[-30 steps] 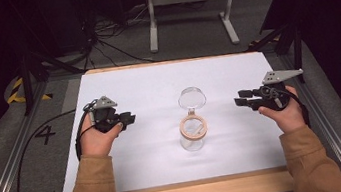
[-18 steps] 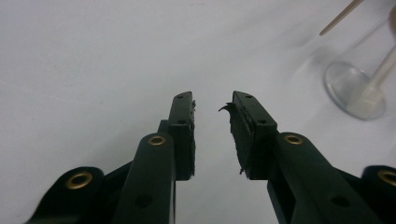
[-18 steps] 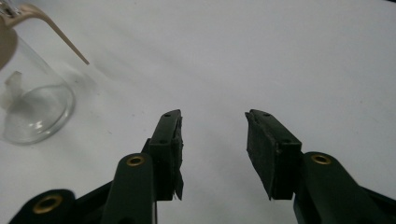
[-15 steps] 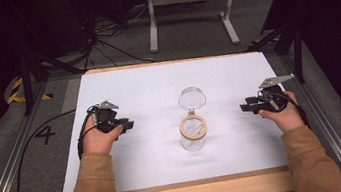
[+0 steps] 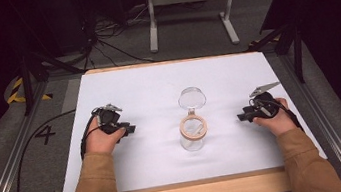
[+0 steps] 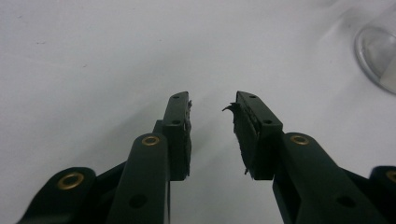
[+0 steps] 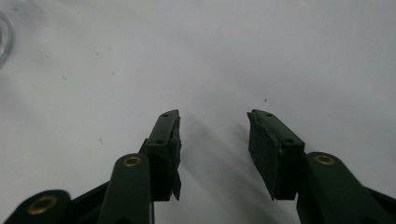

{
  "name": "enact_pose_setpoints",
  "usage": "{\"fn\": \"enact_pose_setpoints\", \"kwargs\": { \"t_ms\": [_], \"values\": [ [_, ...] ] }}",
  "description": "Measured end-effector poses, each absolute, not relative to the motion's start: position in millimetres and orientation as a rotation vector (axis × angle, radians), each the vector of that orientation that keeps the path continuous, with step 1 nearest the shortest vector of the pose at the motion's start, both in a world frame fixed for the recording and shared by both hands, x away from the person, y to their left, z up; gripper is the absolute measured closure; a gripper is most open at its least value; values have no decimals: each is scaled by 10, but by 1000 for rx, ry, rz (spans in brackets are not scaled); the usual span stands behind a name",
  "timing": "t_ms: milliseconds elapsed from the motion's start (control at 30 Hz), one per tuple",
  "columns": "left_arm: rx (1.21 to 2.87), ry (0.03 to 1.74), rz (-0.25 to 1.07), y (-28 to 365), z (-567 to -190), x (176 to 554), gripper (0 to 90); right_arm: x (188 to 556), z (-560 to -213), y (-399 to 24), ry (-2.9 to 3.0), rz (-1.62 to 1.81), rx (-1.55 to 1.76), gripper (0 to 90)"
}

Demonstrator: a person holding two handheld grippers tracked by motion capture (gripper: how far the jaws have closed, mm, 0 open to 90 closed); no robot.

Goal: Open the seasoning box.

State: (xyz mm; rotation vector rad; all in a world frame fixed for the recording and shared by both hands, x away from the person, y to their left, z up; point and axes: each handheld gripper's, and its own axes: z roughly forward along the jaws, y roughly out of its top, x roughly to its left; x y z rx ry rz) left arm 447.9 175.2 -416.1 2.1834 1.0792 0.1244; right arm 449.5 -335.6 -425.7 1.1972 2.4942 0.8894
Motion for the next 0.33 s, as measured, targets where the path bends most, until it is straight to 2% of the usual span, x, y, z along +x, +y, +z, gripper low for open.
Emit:
{"fn": "enact_pose_setpoints", "kwargs": {
  "t_ms": [333],
  "values": [
    [2189, 1068, 112, 1715, -4183, 4493, 635, 4464, -4239, -3344, 2473, 914, 1176, 537]
  ]
}}
